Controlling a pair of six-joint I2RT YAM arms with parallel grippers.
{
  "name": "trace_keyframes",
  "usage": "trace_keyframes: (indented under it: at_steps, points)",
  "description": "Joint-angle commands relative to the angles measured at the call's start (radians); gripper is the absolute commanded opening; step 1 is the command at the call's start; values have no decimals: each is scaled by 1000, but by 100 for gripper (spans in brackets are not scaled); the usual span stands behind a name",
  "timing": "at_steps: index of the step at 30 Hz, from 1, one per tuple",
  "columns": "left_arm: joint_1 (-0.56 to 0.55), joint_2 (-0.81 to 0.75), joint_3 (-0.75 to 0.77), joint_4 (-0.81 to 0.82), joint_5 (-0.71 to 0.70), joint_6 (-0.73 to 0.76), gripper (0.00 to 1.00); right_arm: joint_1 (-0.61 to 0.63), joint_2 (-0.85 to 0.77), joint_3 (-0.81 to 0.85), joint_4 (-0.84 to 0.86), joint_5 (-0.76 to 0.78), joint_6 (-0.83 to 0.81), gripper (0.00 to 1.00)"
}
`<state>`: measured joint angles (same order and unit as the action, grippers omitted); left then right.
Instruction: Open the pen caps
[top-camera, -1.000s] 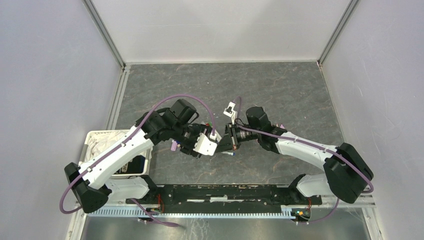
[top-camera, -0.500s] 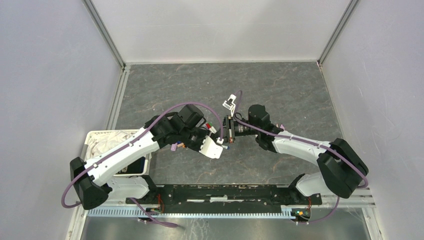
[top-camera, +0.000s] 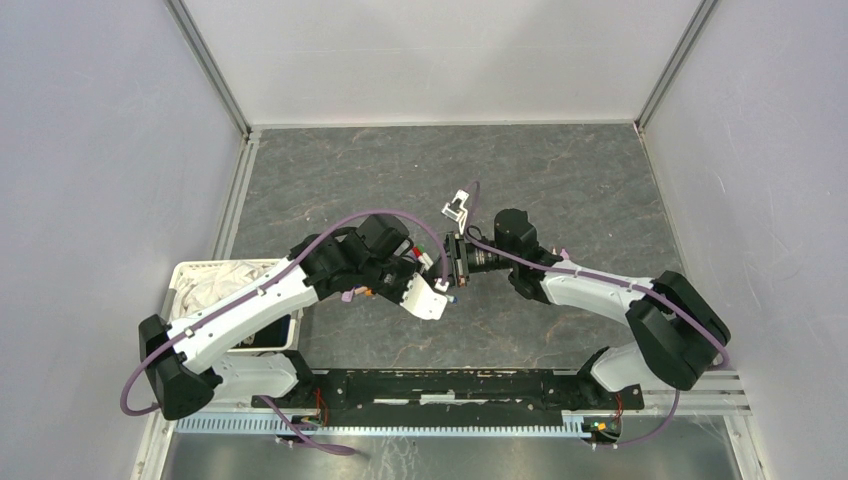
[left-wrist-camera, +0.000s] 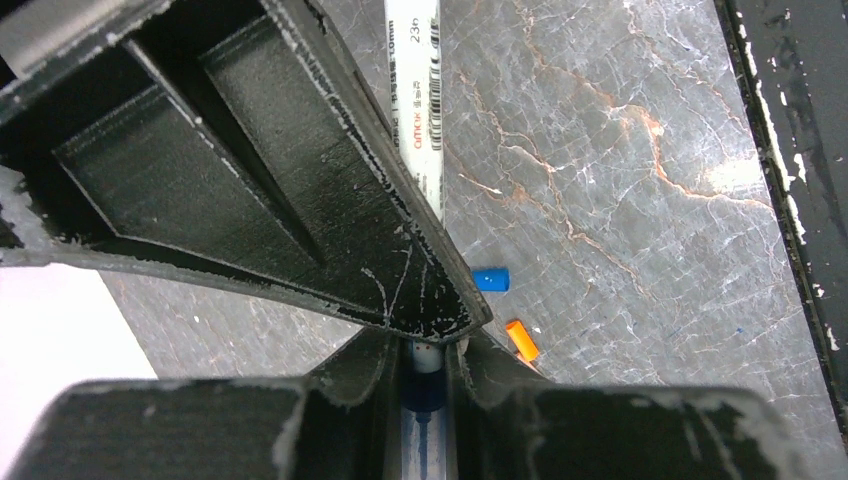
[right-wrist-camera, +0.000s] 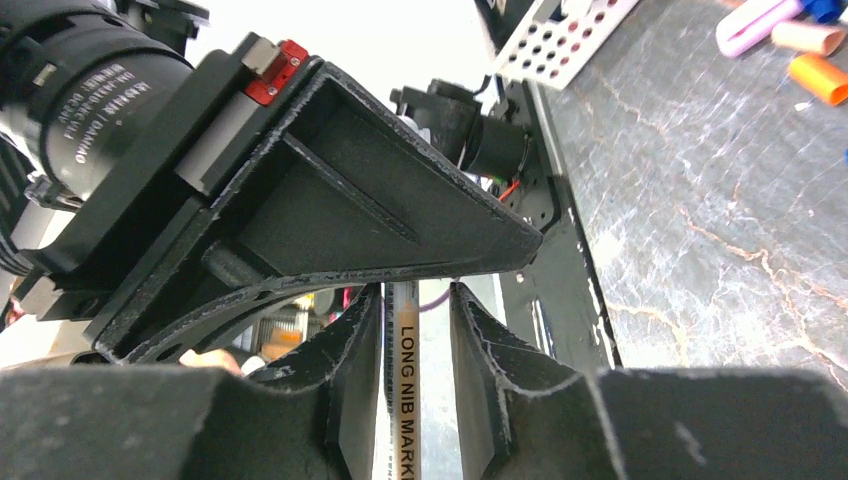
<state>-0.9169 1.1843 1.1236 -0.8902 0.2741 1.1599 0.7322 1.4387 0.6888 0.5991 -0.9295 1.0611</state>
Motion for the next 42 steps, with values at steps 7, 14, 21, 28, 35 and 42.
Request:
trace_keyframes:
  at_steps: [7,14,21,28,35,42]
  points:
    - [-20,-16,31,-66,58,127,3,59,102,161,-75,-131,-111,20]
    - [-19,-31,30,-95,-7,104,33,54,86,107,-60,-130,-105,0]
    - [-19,-55,39,-102,-47,115,38,52,73,81,-62,-129,-110,0]
    - [-20,-42,68,-117,8,107,35,50,77,98,-62,-117,-103,0]
    - [-22,-46,68,-115,39,105,31,50,89,108,-50,-102,-83,0]
    - [-31,-54,55,-116,47,100,7,53,114,120,-2,-94,-48,9]
